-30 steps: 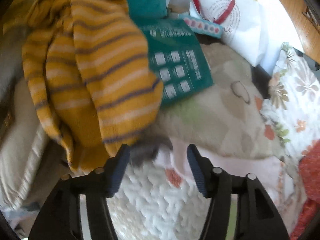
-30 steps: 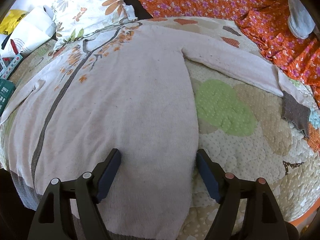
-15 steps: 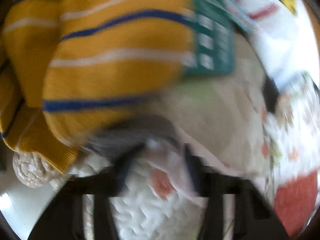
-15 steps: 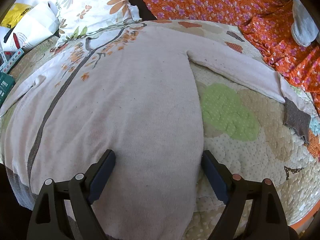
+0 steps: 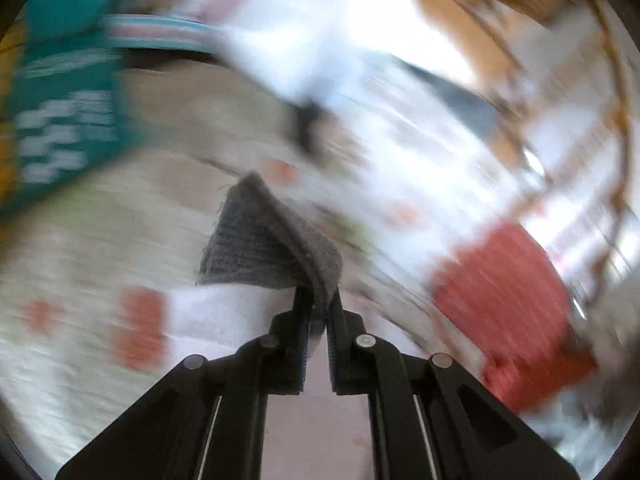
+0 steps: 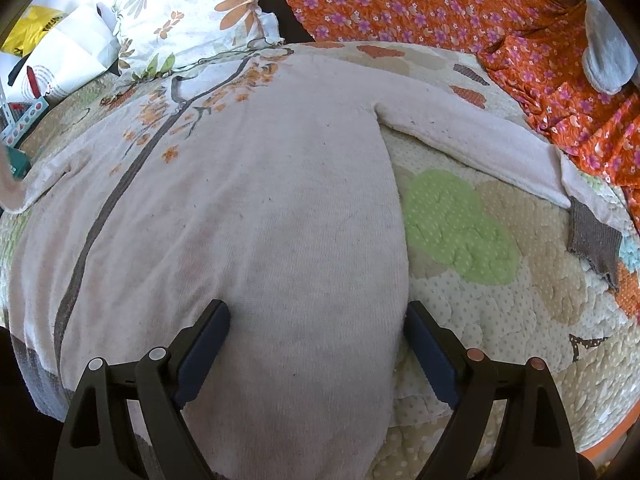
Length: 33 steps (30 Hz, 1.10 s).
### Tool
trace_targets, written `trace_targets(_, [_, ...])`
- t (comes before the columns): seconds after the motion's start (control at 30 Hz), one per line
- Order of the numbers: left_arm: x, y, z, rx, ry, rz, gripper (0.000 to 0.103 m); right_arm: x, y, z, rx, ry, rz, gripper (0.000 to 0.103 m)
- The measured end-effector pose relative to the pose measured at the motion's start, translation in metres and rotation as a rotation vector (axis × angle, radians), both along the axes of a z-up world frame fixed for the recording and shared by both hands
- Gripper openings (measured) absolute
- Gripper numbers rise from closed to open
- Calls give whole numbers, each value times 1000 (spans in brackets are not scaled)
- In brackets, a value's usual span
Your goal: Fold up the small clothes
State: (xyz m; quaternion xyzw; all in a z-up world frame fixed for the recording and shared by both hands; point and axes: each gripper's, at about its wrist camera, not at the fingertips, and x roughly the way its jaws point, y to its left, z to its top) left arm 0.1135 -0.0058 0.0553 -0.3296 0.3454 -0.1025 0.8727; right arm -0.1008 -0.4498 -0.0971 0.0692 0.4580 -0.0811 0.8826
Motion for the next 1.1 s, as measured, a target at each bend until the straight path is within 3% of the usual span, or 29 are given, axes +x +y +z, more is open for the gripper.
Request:
trace_targets(0.07, [5, -70, 3, -18, -12, -149, 7, 0, 0, 0, 4, -1, 0, 91])
trace_targets(0.17, [12, -171, -11, -29, 33, -363, 10, -1, -1, 0, 13, -4, 0, 91])
trace_targets(0.23, [11, -225, -28, 2, 90, -456, 33, -1, -2, 0, 18, -5, 0, 92])
trace_targets(0.3, [5, -255, -44, 2, 136, -512, 48, -1, -2, 0, 25, -7, 1, 92])
trace_targets(0.33, [2, -261, -47, 5, 141, -522, 50, -1, -3, 0, 27, -8, 2, 91])
trace_targets(0.47, [-24, -244, -59, 76, 150, -515, 61, -2, -4, 0, 31, -10, 7, 92])
trace_targets(0.53, [-34, -220, -61, 153, 149, -463, 67, -1, -4, -1, 33, -9, 9, 94])
trace_targets(0.7, [-63, -156, -65, 317, 157, -299, 69, 0, -2, 0, 24, -6, 7, 93])
trace_targets(0.8, [-84, -130, -77, 366, 161, -240, 70, -4, -7, 12, 58, -6, -7, 82])
trace_targets(0.9, [-99, -122, -91, 416, 162, -220, 70, -9, -14, 39, 72, -92, -22, 82])
trace_targets(1.03, [-117, -116, -114, 434, 188, -214, 70, 27, -18, 58, 57, -97, 3, 81])
trace_targets(1.1, [-122, -116, -123, 412, 202, -220, 70, 55, -13, 60, -3, -91, 25, 81])
